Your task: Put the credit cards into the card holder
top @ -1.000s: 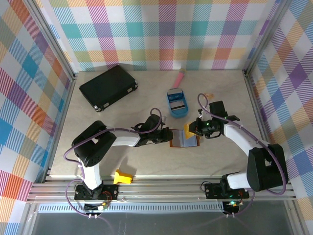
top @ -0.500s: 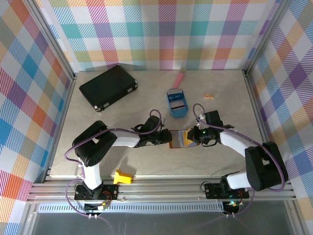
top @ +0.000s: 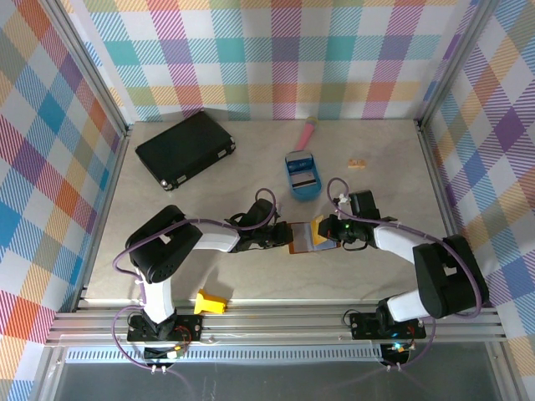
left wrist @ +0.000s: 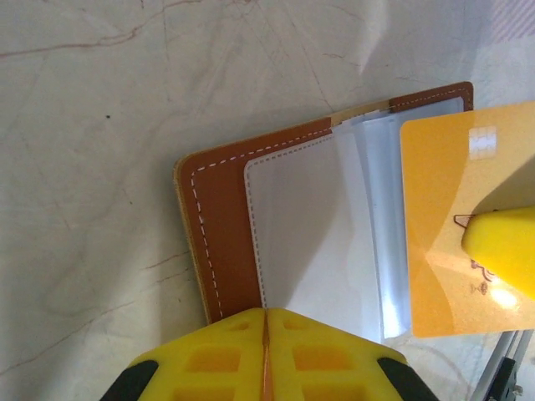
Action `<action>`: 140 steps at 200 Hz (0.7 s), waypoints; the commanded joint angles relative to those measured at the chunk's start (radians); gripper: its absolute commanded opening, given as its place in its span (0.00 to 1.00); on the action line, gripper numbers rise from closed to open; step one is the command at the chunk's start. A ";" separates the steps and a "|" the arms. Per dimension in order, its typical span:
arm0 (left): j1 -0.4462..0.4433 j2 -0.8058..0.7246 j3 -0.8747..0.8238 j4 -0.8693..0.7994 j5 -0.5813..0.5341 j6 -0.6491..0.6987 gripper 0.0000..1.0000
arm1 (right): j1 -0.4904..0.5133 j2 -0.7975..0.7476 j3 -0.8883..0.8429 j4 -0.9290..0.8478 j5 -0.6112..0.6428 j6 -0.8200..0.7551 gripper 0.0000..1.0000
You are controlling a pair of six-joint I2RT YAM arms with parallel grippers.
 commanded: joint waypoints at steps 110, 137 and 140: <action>-0.003 0.023 0.019 -0.038 -0.040 -0.004 0.10 | 0.005 0.069 -0.043 0.113 -0.036 -0.017 0.00; -0.004 0.029 0.018 -0.029 -0.033 -0.010 0.10 | 0.004 0.085 -0.046 0.119 -0.039 0.016 0.00; -0.004 0.030 0.017 -0.025 -0.032 -0.013 0.10 | 0.005 0.087 -0.047 0.120 -0.041 0.019 0.00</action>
